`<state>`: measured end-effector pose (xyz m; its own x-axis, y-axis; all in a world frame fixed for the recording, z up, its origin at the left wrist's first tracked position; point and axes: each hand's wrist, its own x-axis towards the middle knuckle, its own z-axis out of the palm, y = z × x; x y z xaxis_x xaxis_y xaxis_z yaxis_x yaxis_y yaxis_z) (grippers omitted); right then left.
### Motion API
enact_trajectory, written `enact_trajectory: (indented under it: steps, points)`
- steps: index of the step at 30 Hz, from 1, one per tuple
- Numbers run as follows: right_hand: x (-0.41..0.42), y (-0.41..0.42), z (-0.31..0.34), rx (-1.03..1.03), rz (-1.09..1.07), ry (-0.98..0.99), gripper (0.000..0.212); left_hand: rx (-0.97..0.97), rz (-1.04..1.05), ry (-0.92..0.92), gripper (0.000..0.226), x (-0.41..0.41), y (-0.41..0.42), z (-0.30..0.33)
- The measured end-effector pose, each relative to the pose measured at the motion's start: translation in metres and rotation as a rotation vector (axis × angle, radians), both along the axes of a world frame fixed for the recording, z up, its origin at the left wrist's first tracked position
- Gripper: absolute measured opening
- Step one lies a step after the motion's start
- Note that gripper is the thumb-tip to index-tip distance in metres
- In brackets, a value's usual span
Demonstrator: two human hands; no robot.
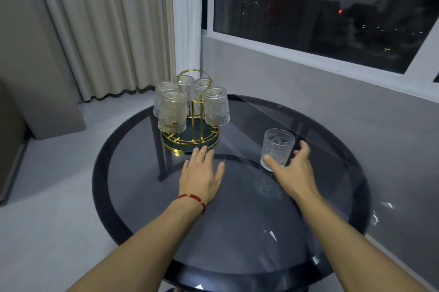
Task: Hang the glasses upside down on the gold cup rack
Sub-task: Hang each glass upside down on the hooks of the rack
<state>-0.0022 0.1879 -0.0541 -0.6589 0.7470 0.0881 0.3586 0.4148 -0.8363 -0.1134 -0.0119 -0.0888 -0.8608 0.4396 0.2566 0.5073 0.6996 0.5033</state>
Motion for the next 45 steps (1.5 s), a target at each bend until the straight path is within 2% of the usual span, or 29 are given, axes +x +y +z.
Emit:
enact_trajectory:
  steps: [2,7,12,14,18,20,22,24,25,27,29,30,31,33,35,37,40,45]
  points:
    - [-0.014,0.002,-0.006,-0.059,0.028,0.011,0.12,0.087,-0.053,-0.017,0.056,0.015,0.015,0.007]
    - [-0.03,0.003,-0.011,0.016,-0.06,0.042,0.092,0.356,-0.124,-0.167,0.059,0.04,0.039,0.024]
    - [-0.016,-0.016,0.004,0.144,0.268,0.051,0.088,0.558,-0.118,-0.384,0.084,0.041,0.033,0.035]
    - [-0.011,-0.026,0.013,0.146,0.422,0.069,0.093,0.633,-0.14,-0.454,0.09,0.04,0.026,0.039]
    - [-0.006,-0.04,0.02,0.133,0.602,0.073,0.097,0.711,-0.079,-0.39,0.09,0.033,0.013,0.045]
    - [-0.009,-0.044,0.021,-0.026,0.607,0.078,0.096,0.769,-0.047,-0.378,0.084,0.028,0.006,0.047]
    - [-0.011,-0.044,0.02,-0.317,0.591,0.079,0.09,0.855,-0.014,-0.416,0.078,0.023,0.002,0.049]
    - [-0.014,-0.05,0.019,-0.641,0.605,0.083,0.065,0.957,-0.003,-0.5,0.076,0.016,-0.004,0.048]
    - [-0.016,-0.054,0.02,-0.714,0.61,0.115,0.051,1.001,-0.015,-0.554,0.076,0.012,-0.006,0.047]
    - [-0.022,-0.061,0.026,-0.695,0.575,0.209,0.037,1.032,-0.05,-0.621,0.081,0.004,-0.011,0.046]
    - [-0.033,-0.066,0.038,-0.567,0.514,0.295,0.039,0.991,-0.063,-0.571,0.086,-0.006,-0.019,0.043]
    - [-0.038,-0.068,0.046,-0.429,0.477,0.319,0.044,0.931,-0.045,-0.511,0.081,-0.011,-0.023,0.041]
    - [-0.043,-0.068,0.054,-0.247,0.433,0.327,0.051,0.816,-0.012,-0.416,0.074,-0.016,-0.027,0.037]
    - [-0.054,-0.07,0.071,0.057,0.367,0.326,0.061,0.453,0.041,-0.159,0.063,-0.028,-0.036,0.019]
    - [-0.066,-0.073,0.092,0.133,0.324,0.363,0.065,0.132,0.014,-0.008,0.062,-0.037,-0.04,-0.001]
    - [-0.079,-0.076,0.111,0.181,0.314,0.369,0.066,-0.041,-0.016,0.008,0.064,-0.041,-0.04,-0.014]
    - [-0.104,-0.08,0.128,0.311,0.338,0.31,0.065,-0.139,-0.02,0.05,0.067,-0.04,-0.038,-0.019]
    - [-0.142,-0.091,0.134,0.436,0.422,0.182,0.066,-0.13,0.011,0.076,0.068,-0.041,-0.037,-0.019]
